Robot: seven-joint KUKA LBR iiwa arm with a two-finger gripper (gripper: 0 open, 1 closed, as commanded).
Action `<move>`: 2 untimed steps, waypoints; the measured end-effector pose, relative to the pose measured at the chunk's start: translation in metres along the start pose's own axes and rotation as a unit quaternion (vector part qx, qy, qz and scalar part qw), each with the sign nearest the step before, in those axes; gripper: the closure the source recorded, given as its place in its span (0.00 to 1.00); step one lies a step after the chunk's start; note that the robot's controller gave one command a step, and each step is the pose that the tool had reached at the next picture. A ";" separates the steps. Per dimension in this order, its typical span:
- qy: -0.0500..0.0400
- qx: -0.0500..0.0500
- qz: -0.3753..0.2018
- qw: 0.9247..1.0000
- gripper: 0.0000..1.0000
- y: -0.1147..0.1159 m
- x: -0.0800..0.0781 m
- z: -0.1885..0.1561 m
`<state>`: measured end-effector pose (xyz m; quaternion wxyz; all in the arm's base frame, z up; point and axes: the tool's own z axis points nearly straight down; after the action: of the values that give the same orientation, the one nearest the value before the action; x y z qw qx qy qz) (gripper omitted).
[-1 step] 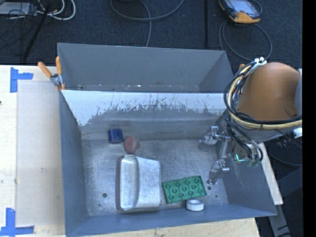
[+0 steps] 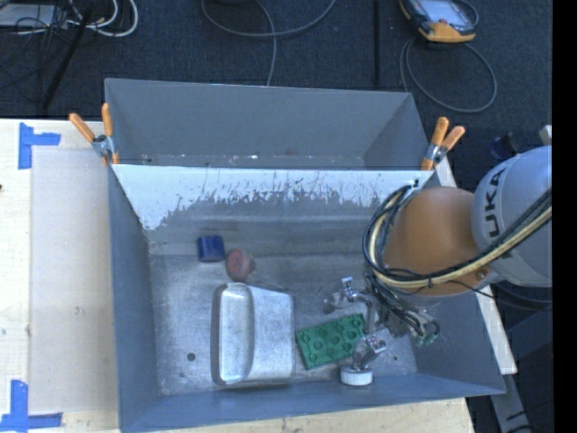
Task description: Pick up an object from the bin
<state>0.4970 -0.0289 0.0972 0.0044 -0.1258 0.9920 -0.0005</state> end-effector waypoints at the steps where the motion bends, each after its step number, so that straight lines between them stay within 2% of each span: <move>1: 0.004 -0.001 0.037 0.999 0.00 -0.011 0.000 -0.009; 2: 0.001 0.000 0.000 1.000 0.00 0.007 0.005 -0.005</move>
Offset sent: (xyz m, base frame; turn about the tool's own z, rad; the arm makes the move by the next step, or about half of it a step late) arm 0.0022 -0.0115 0.0100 0.0764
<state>0.4901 -0.0231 0.1022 0.0036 -0.1258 0.9920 -0.0003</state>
